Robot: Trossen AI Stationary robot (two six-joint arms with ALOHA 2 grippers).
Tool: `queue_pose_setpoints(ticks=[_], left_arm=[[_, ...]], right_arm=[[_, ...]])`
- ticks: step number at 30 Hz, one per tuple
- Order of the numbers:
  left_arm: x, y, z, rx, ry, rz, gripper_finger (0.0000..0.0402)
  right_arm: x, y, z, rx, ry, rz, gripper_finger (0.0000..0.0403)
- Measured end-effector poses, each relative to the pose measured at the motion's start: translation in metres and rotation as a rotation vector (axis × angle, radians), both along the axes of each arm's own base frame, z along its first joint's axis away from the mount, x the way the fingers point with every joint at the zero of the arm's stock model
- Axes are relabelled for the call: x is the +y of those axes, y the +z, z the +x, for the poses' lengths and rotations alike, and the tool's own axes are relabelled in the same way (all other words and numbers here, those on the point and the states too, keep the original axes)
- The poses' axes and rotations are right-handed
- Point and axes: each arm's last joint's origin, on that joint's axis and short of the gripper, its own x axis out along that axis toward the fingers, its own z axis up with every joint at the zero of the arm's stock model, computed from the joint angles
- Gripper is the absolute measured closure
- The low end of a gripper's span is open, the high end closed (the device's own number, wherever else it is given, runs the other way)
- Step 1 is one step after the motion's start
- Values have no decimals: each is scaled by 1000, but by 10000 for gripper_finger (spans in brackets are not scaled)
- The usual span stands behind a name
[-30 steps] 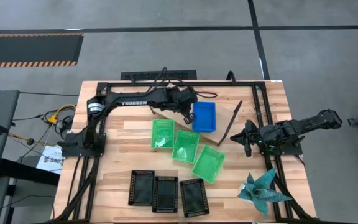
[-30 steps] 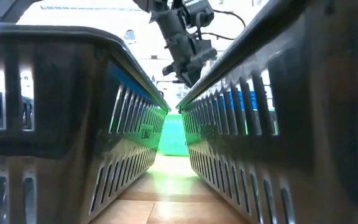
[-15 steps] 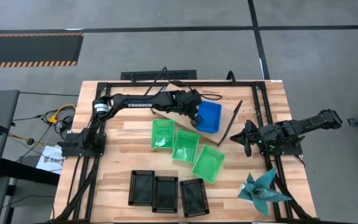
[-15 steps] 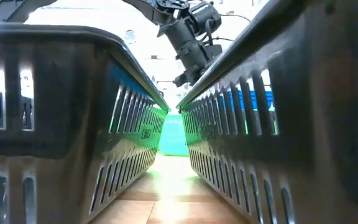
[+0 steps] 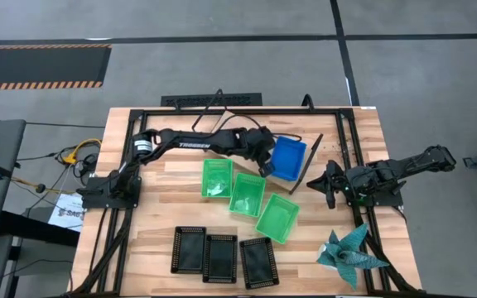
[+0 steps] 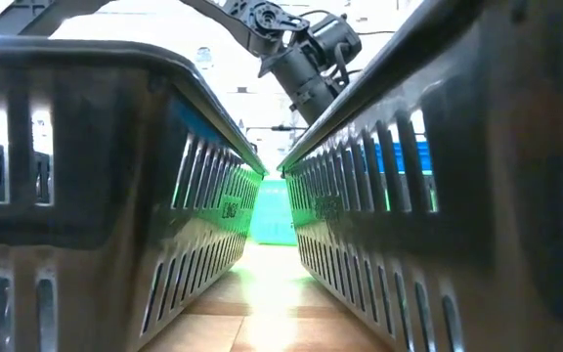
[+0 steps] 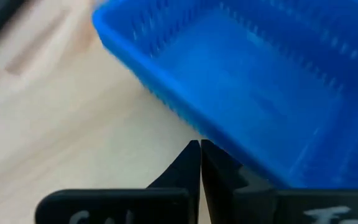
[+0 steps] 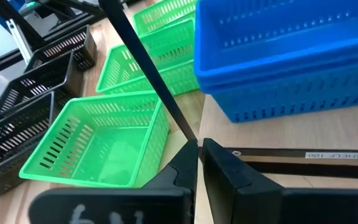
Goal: Stack baskets on shelf by color
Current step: Adjust the blue bins on the shelf, then put the middle green bin on the shelf
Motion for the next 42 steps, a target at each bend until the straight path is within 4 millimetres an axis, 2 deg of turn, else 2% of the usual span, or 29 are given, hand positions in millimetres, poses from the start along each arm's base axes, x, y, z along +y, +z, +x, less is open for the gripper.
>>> queue_pose_setpoints(ticks=[7,17,21,23,25,28,32,35,38,42], left_arm=[[-3,13,7,-113,-7,40,401],[-5,15,6,-77,-11,36,401],[-15,33,-4,84,-45,58,401],[-24,52,-10,145,-50,74,401],[-39,75,-18,185,-56,68,401],[-76,101,-29,203,-121,59,401],[-136,110,-43,249,-297,78,392],[-183,109,-57,305,-402,102,360],[-222,96,-69,341,-453,153,317],[-252,66,-78,347,-442,274,252]], right_arm=[[0,0,0,-2,-6,13,352],[0,0,0,-2,-7,17,352],[0,0,0,-1,-6,17,352],[0,0,0,1,-5,17,352],[0,0,0,3,-3,17,352],[0,0,0,5,-2,17,352],[0,0,0,4,-2,17,352],[0,0,0,5,-1,13,352],[0,0,0,4,0,10,352],[0,0,0,5,0,9,352]])
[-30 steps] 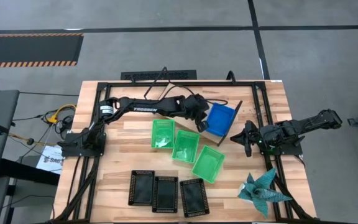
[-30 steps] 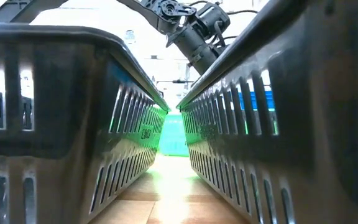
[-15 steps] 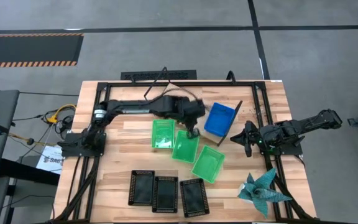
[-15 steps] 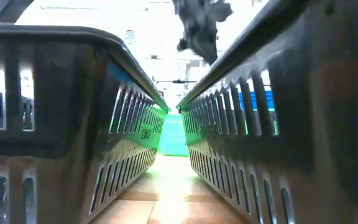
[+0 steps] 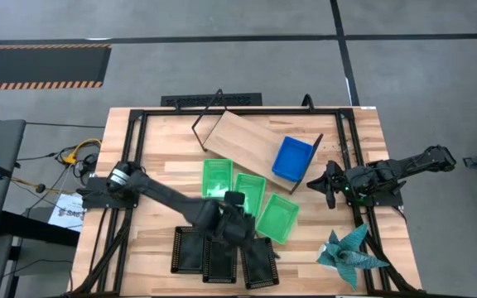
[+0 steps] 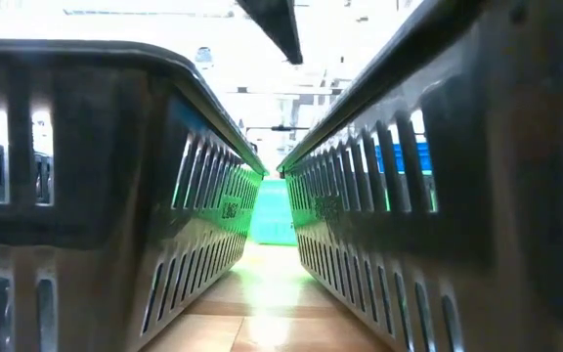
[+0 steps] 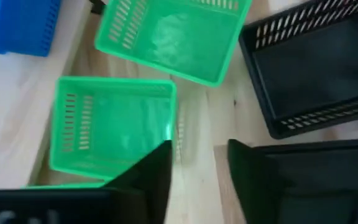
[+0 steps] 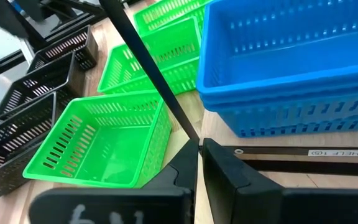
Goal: Stack baskets on shelf by color
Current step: Put the middle green bin on the shelf
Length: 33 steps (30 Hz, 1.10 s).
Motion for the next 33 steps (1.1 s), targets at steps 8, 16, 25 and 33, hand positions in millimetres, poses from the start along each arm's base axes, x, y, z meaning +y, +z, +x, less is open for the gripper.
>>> queue_pose_setpoints(ticks=[8,16,25,33], left_arm=[[15,-63,5,-18,-15,112,158],[57,-84,16,5,1,23,164],[65,-93,14,41,6,-62,267],[65,-93,14,42,32,-85,392]], right_arm=[[0,0,0,0,-1,-2,352],[0,0,0,0,-4,-4,352],[0,0,0,3,7,-29,352],[0,0,0,2,7,-28,352]])
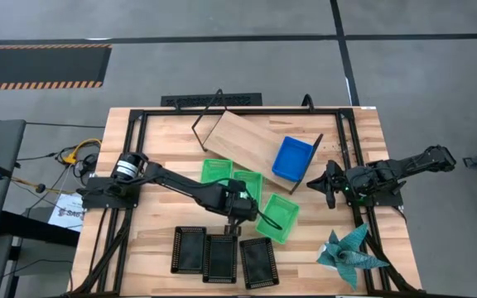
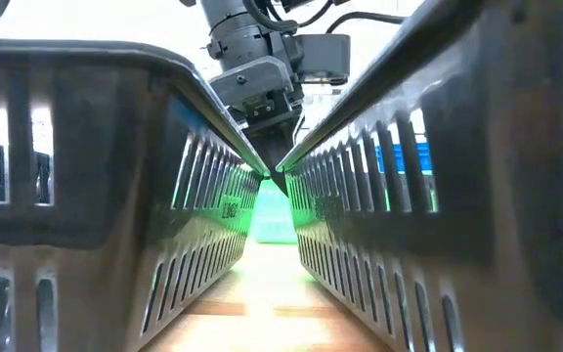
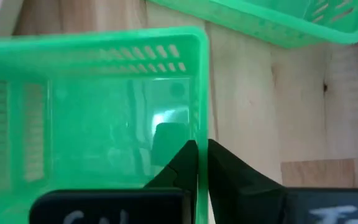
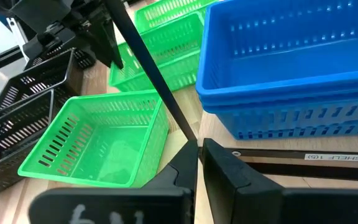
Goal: Stack baskets on shelf by color
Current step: Put the middle green bin on the shelf
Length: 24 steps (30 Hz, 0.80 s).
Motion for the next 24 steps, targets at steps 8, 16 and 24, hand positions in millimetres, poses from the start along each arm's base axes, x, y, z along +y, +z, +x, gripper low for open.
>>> queue_pose_setpoints(ticks=[8,16,24], left_arm=[[-14,11,-7,12,-26,-75,399],[-20,66,-15,-45,-28,100,401],[0,106,-10,-78,-76,382,401]], right_arm=[[0,0,0,-4,0,2,352],[0,0,0,-5,0,2,352],[0,0,0,-3,0,1,352]])
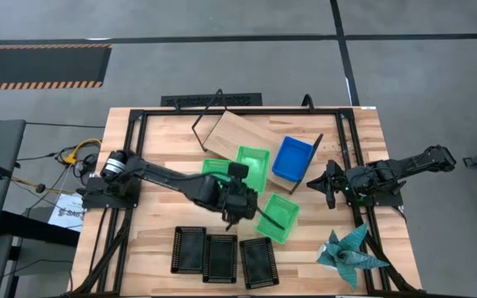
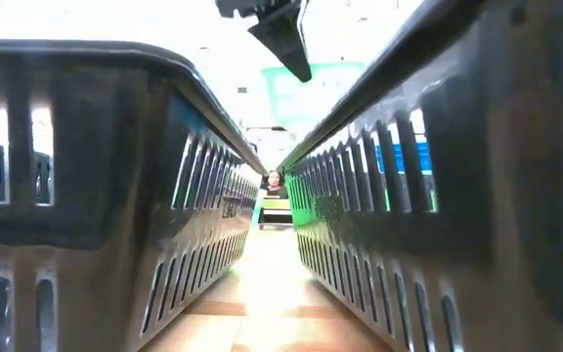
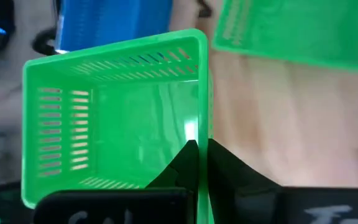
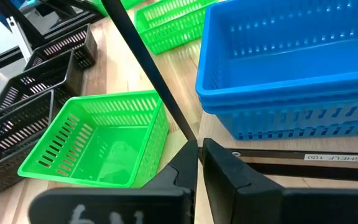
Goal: Stack baskets on shelf by color
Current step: Put the middle green bin on the shelf
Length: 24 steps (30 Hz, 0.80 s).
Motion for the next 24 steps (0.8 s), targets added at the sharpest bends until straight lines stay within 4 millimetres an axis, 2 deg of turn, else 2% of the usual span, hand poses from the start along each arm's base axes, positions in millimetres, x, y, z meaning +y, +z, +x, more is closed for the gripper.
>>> queue_pose_setpoints(ticks=[3,7,13,17,20,24], left_arm=[[18,-1,4,51,-53,63,401],[53,-7,10,111,-50,109,401],[96,-10,16,131,-86,19,401],[110,-7,23,87,-117,43,401],[115,-6,26,55,-161,-6,401],[118,-19,26,65,-177,3,401]], right_arm=[[0,0,0,2,0,-1,352],[0,0,0,3,0,-1,352],[0,0,0,4,2,-5,352],[0,0,0,5,3,-8,352],[0,0,0,5,3,-9,352],[0,0,0,5,5,-12,352]])
